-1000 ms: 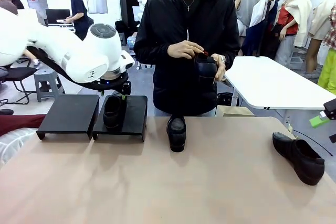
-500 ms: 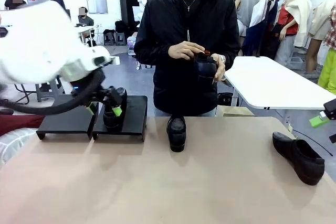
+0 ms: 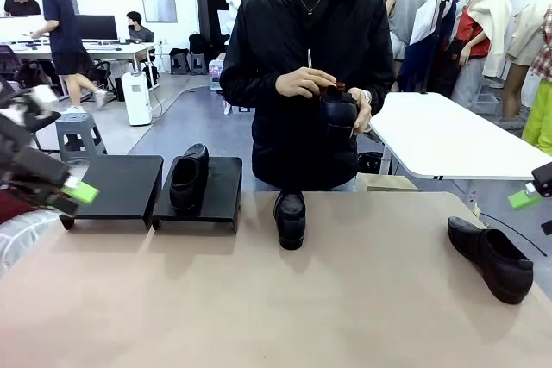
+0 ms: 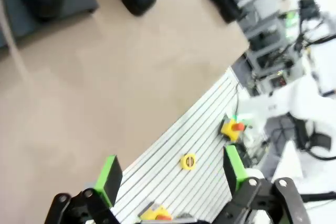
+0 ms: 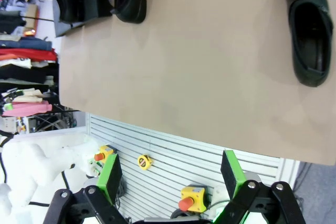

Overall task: Organize the shoes by placing them on the stand.
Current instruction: Place the Shoe from the middle of the table onto the Shoes Stand, then pick up one Shoe and place it in the middle of the table.

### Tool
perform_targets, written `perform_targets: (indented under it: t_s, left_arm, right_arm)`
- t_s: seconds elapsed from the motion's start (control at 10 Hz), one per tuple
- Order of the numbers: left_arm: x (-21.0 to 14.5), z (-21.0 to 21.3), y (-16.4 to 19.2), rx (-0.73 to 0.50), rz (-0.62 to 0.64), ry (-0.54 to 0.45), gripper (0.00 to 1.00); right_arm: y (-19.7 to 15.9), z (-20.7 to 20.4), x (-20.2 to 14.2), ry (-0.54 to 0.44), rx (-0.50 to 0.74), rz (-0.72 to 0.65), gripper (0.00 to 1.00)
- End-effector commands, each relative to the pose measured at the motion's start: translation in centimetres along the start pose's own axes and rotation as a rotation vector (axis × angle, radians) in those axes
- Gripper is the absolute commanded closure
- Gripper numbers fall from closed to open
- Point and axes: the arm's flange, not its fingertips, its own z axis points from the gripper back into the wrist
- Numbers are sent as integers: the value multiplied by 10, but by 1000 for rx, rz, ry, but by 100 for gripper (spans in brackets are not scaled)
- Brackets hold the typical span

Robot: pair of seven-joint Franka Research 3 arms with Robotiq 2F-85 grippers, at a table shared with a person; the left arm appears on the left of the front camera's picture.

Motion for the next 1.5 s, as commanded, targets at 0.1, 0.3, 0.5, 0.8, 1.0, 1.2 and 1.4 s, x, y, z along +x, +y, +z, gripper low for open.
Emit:
perform_targets:
  t_s: [0.1,0.3,0.5,0.8,1.0,1.2,1.4]
  left_arm:
    - [-22,-20,32,-50,137,-44,0]
    - [-3,16,12,-15,49,-50,0]
    - [-3,16,12,-15,49,-50,0]
    - [-3,16,12,-15,49,-50,0]
    - [-3,16,12,-15,49,-50,0]
    - [-3,16,12,-15,49,-50,0]
    - [-3,16,12,-15,49,-50,0]
  right_arm:
    - [3,2,2,-7,30,-9,0]
    - [3,2,2,-7,30,-9,0]
    - [3,2,2,-7,30,-9,0]
    - [3,2,2,-7,30,-9,0]
    - [3,2,2,-7,30,-9,0]
    - [3,2,2,-7,30,-9,0]
    - [0,0,0,0,0,0,0]
